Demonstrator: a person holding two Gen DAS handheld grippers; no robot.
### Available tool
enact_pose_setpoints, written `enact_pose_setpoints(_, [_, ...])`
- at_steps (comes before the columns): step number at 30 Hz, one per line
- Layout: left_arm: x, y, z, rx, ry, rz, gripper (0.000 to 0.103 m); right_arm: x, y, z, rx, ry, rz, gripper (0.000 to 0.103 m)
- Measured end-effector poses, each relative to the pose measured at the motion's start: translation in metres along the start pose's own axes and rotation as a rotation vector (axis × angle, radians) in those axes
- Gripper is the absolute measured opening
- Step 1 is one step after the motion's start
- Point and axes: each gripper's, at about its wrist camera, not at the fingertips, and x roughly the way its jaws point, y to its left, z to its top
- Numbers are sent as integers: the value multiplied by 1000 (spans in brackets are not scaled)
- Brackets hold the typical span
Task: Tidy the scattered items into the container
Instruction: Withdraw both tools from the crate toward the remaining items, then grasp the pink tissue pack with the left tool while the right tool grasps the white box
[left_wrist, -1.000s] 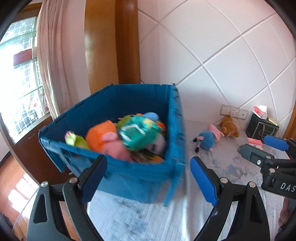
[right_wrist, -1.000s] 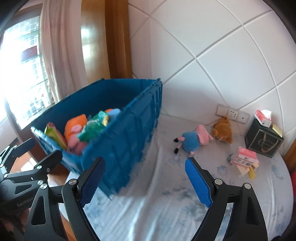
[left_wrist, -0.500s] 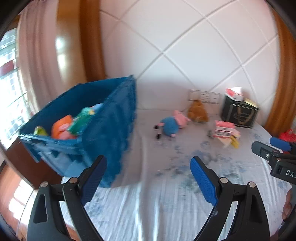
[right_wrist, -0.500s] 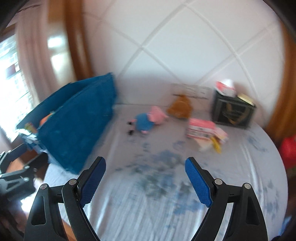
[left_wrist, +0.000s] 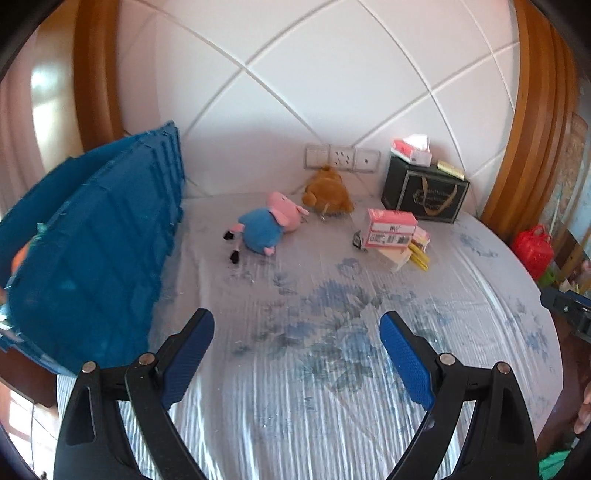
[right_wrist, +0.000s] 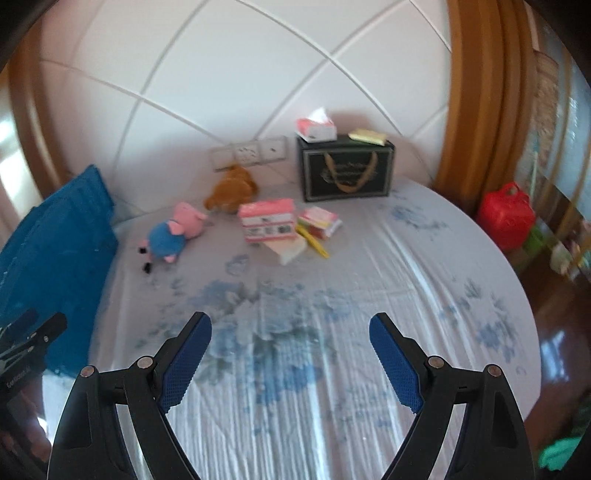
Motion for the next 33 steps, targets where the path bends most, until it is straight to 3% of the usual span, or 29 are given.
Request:
enact_pose_setpoints(7, [44,-22,13,11,29,-1,92,46,-17,14,-7,45,-29,88])
enact_pose_setpoints(15, [132,-80,41,-15,57,3,92,145,-54,56,-40,96,30,88])
enact_pose_setpoints(19, [195,-105,55,-40,56,13,92,211,-68,92,-86,67,37,88])
enact_pose_setpoints(22, [245,-115,57,-47,70,35,92,268,-72,111,-90,31,-8,88])
enact_pose_setpoints(27, [301,-118,51,-16,73,88,92,337,-81,124,-13,-32,-76,88])
enact_pose_setpoints(31, [305,-99,53,-42,57,118,92,372,-63,128,-30,1,8,87])
enact_pose_setpoints(32, [302,-94,55,-49,49,130,92,375,-49,122,-79,27,59,80])
enact_pose_setpoints(33, [298,-88,57,-53,40,144,92,372,-36,114,-128,43,107,80])
